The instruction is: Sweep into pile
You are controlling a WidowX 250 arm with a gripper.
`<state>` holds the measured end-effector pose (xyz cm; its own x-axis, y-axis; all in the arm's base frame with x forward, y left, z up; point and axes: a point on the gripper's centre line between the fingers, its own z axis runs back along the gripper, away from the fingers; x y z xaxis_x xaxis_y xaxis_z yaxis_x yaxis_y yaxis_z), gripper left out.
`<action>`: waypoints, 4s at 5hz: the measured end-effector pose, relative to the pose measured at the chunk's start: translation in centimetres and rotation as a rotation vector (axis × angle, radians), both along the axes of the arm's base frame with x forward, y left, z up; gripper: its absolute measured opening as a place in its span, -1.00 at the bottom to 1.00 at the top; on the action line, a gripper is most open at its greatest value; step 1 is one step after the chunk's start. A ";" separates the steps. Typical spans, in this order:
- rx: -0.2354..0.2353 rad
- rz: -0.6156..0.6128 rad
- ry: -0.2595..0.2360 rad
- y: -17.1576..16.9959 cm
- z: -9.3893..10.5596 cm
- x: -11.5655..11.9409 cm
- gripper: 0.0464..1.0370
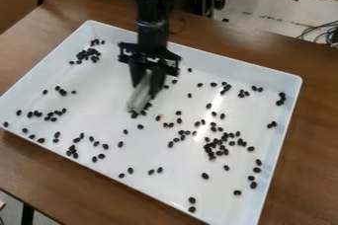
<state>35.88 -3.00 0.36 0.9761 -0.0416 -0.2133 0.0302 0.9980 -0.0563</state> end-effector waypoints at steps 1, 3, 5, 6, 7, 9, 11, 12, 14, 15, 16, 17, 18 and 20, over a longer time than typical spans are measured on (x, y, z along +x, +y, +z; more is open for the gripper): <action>0.004 -0.054 0.004 -4.0 -0.2 -0.9 -0.38; 0.007 -0.118 -0.026 -11.2 -0.3 -2.7 -0.38; 0.022 -0.196 -0.055 -16.2 0.8 -5.1 -0.38; 0.033 -0.141 -0.133 -13.6 4.8 -4.7 -0.38; 0.053 -0.055 -0.186 -9.4 7.3 -3.3 -0.38; 0.148 0.116 -0.185 0.5 8.7 -3.8 -0.38; 0.262 0.197 -0.205 10.0 7.5 -5.4 -0.38; 0.263 0.177 -0.217 14.9 6.0 -5.7 -0.38; 0.202 0.148 -0.216 22.6 3.3 -6.8 -0.38; 0.228 0.089 -0.248 23.0 3.3 -6.8 -0.38; 0.289 0.045 -0.273 21.5 3.5 -7.2 -0.38; 0.342 0.064 -0.286 21.1 5.6 -7.6 -0.38; 0.344 0.068 -0.281 20.2 6.7 -7.6 -0.38; 0.338 0.016 -0.295 18.0 6.3 -6.6 -0.38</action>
